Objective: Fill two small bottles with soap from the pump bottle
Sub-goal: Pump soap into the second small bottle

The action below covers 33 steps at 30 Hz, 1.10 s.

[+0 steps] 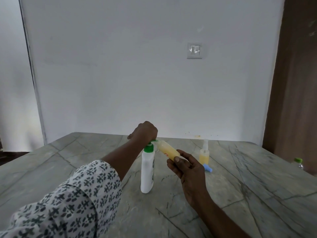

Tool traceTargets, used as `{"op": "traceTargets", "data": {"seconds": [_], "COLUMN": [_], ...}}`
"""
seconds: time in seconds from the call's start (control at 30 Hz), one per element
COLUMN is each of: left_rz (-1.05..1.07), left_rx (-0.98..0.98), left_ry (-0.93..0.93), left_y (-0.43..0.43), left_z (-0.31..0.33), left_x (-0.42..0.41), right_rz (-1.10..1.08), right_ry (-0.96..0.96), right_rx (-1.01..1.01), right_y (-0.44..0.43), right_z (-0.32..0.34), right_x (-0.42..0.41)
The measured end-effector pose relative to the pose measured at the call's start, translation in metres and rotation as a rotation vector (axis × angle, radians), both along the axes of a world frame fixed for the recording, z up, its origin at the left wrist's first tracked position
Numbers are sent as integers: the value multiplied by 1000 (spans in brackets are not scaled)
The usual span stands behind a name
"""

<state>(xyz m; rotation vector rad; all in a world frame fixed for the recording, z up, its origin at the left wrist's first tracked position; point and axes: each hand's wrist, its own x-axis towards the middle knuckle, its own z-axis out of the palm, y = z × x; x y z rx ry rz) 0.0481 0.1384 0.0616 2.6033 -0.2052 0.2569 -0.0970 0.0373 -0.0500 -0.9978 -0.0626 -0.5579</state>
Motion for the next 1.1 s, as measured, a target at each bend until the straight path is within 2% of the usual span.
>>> {"op": "traceTargets", "data": {"seconds": [0.23,0.53,0.73,1.1], "left_rz": [-23,-32,-31,-34], "left_rx": [-48,-180,-210,-156], "left_ry": [27,56,69,75], "left_y": [4,5,5,1], "left_z": [5,12,11,12], "left_x": [-3,-8,-7,-1], "right_rz": [22,208,315,284], "right_ry": [3,136,95,132], "right_rx": [13,144,218,482], "right_y": [0,6,8,0], "right_z": [1,-1,-2,-1], "right_x": [0,1,-1,0]}}
